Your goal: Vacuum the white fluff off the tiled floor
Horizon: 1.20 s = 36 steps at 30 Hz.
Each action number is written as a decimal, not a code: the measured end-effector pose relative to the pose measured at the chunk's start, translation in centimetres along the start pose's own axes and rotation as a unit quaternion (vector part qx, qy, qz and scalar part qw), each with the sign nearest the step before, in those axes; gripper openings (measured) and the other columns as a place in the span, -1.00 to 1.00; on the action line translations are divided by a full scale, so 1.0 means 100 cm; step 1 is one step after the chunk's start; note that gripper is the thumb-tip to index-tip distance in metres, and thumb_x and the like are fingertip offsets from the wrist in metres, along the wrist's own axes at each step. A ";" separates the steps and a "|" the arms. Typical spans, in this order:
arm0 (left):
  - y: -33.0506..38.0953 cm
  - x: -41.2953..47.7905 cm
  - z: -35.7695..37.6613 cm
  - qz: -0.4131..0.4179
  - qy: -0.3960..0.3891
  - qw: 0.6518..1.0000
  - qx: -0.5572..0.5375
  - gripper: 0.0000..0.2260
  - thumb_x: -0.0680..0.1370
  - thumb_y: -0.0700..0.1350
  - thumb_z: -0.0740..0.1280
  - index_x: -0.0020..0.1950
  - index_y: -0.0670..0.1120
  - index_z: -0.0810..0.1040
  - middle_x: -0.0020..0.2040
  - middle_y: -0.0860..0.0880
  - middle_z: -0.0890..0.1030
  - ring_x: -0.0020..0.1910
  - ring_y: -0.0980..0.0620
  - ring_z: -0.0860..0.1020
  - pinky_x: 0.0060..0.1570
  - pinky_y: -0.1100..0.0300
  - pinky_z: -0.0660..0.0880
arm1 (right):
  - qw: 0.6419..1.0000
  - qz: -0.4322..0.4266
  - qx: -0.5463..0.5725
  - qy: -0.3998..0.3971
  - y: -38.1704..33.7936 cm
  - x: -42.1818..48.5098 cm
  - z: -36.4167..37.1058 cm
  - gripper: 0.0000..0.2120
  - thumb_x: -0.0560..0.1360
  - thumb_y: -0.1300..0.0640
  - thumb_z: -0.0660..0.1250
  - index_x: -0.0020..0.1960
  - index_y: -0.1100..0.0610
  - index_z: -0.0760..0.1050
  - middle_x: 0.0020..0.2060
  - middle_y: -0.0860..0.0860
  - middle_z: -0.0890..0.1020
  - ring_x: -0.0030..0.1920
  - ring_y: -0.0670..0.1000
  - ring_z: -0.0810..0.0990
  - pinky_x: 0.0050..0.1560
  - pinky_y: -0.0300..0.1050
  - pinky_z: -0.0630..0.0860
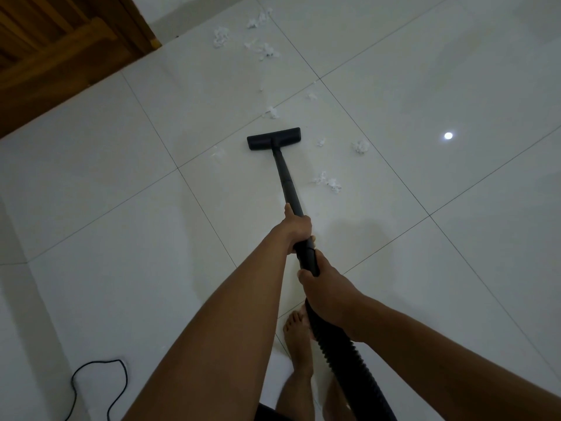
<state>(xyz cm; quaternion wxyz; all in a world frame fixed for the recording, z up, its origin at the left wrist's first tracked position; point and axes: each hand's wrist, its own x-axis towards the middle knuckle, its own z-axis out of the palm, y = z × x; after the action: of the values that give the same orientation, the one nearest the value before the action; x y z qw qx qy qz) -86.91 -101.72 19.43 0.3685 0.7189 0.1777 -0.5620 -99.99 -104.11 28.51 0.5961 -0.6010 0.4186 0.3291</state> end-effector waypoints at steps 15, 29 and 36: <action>0.041 0.015 0.006 0.010 0.013 0.999 -0.037 -0.38 0.73 -0.08 0.07 0.63 0.20 -0.27 0.09 -0.13 0.51 -0.24 0.06 0.52 -0.36 0.20 0.53 | 0.999 0.009 0.021 -0.030 -0.023 0.023 -0.036 -0.43 0.70 0.05 0.14 0.60 -0.25 -0.03 -0.25 0.12 0.54 -0.63 -0.14 0.51 -0.60 -0.28 0.45; 0.027 0.026 0.029 0.055 0.061 0.996 0.021 -0.40 0.72 -0.04 0.05 0.66 0.11 -0.23 -0.15 0.04 0.46 -0.23 0.06 0.53 -0.36 0.21 0.46 | 0.998 0.004 0.029 -0.055 -0.007 0.018 -0.055 -0.45 0.72 0.01 0.10 0.58 -0.33 -0.06 -0.16 0.19 0.58 -0.43 -0.01 0.54 -0.52 -0.23 0.50; 0.002 0.058 0.031 0.064 0.079 0.995 0.001 -0.40 0.71 -0.01 0.05 0.64 0.17 -0.24 -0.12 -0.07 0.60 -0.28 0.00 0.59 -0.23 0.12 0.58 | 0.999 -0.003 -0.012 -0.041 0.024 0.047 -0.041 -0.48 0.68 -0.13 0.10 0.52 -0.45 -0.06 -0.18 0.19 0.68 -0.39 0.08 0.63 -0.27 0.05 0.69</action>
<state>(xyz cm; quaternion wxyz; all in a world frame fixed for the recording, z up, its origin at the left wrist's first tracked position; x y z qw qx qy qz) -87.08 -105.02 13.72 0.3875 0.7713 0.1593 -0.4791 -100.52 -108.55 23.52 0.6064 -0.5951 0.3883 0.3569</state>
